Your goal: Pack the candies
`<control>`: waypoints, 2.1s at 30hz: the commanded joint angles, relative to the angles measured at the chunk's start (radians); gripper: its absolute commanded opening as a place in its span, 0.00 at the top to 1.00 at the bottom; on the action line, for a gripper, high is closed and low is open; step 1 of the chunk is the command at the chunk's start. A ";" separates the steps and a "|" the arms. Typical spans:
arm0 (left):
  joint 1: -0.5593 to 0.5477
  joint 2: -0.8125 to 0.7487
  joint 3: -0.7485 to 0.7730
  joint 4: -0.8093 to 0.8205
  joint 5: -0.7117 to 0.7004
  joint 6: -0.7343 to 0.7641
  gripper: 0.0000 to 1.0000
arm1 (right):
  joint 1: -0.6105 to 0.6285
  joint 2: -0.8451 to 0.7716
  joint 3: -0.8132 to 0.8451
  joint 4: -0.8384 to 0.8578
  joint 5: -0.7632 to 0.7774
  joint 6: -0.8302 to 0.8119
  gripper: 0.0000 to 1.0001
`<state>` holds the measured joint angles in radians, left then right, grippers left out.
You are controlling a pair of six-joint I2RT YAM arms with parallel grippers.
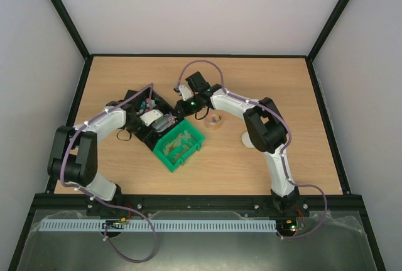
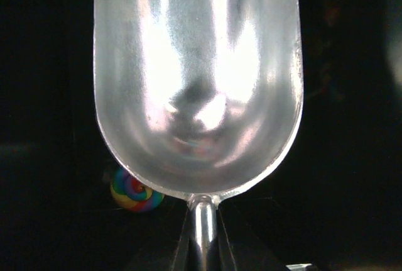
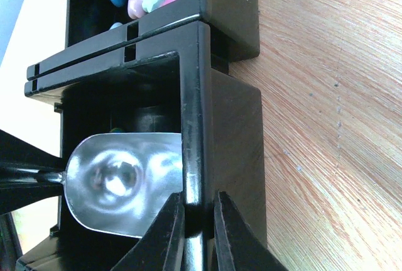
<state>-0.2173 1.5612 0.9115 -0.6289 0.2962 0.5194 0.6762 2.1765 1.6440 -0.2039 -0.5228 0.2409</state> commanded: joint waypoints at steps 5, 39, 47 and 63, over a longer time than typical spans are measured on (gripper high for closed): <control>0.024 -0.059 0.109 -0.078 -0.050 0.050 0.98 | 0.034 -0.004 -0.013 -0.030 -0.030 0.027 0.99; 0.123 -0.135 -0.069 0.004 0.101 0.131 0.98 | 0.029 -0.033 -0.012 -0.003 -0.047 0.057 0.84; 0.169 -0.166 -0.068 -0.014 0.112 0.180 0.98 | 0.015 -0.059 0.049 -0.049 -0.066 0.038 0.70; 0.163 -0.204 0.130 -0.191 0.168 0.237 0.98 | -0.126 -0.166 0.102 -0.138 -0.209 -0.013 0.06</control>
<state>-0.0513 1.3666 0.9524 -0.7361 0.4194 0.7174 0.5980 2.0724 1.7298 -0.2695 -0.6624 0.2577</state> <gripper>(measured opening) 0.072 0.903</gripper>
